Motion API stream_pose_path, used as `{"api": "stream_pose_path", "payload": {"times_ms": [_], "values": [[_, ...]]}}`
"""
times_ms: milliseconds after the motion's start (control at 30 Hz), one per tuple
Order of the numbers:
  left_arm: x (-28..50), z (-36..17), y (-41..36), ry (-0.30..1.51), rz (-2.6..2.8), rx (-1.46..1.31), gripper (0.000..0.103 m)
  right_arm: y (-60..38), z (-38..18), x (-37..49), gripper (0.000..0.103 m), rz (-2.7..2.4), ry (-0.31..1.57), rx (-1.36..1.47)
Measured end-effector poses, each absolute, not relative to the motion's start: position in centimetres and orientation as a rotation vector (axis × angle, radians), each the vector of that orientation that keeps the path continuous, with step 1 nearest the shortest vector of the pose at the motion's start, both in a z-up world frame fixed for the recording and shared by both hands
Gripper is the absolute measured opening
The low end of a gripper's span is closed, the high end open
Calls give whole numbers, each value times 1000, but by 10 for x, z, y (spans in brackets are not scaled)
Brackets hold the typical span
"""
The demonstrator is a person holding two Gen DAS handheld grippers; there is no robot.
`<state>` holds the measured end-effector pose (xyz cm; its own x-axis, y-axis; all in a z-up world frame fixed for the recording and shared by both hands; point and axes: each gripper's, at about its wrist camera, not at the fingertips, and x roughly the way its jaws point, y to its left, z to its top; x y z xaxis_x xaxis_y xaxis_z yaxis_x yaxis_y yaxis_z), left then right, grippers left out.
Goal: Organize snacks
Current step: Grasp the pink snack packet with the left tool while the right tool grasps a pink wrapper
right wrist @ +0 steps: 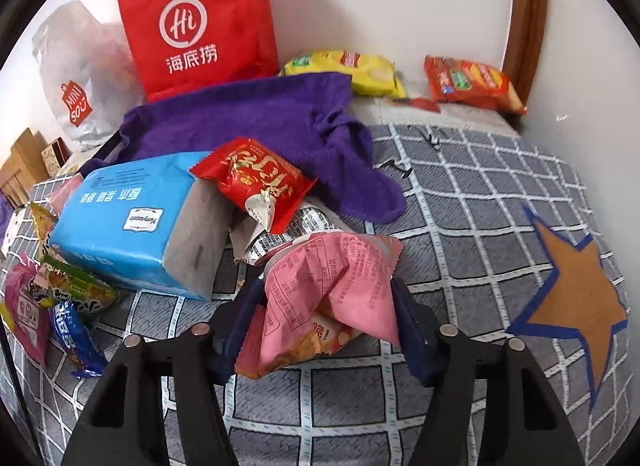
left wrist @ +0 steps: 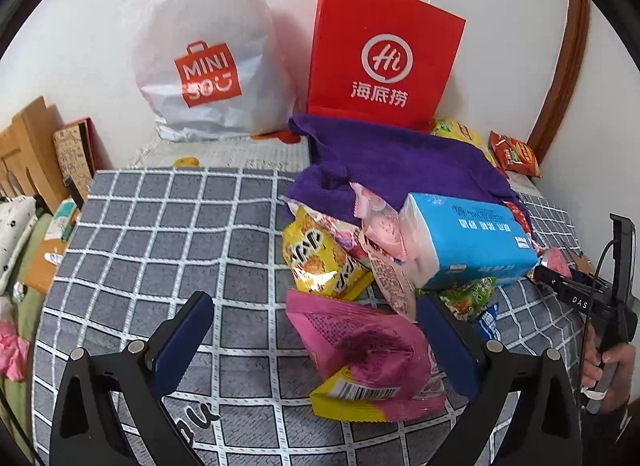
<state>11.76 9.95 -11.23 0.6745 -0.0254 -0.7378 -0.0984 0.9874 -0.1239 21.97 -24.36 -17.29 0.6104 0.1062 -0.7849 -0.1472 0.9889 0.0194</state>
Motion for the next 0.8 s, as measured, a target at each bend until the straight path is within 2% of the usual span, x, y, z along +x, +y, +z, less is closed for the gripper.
{"api": "stream_pose_path", "payload": {"times_ms": [500,533,567,600,700,800], "values": [[132,-150,59,985,-2,-61,102,-237,-147,159,61,173,839,-54],[131,-150,59,974,-7,-70,100,-236,-147,156,61,173,841,-55],[129,-149,60,959,-19,-83,86,-235,-147,153,61,172,842,-55],[128,-148,61,956,-23,-88,81,-235,-146,150,61,169,843,-52],[123,-145,63,952,-34,-96,75,-233,-145,141,61,171,848,-45],[115,-143,67,953,-32,-108,72,-231,-144,130,61,176,848,-33]]}}
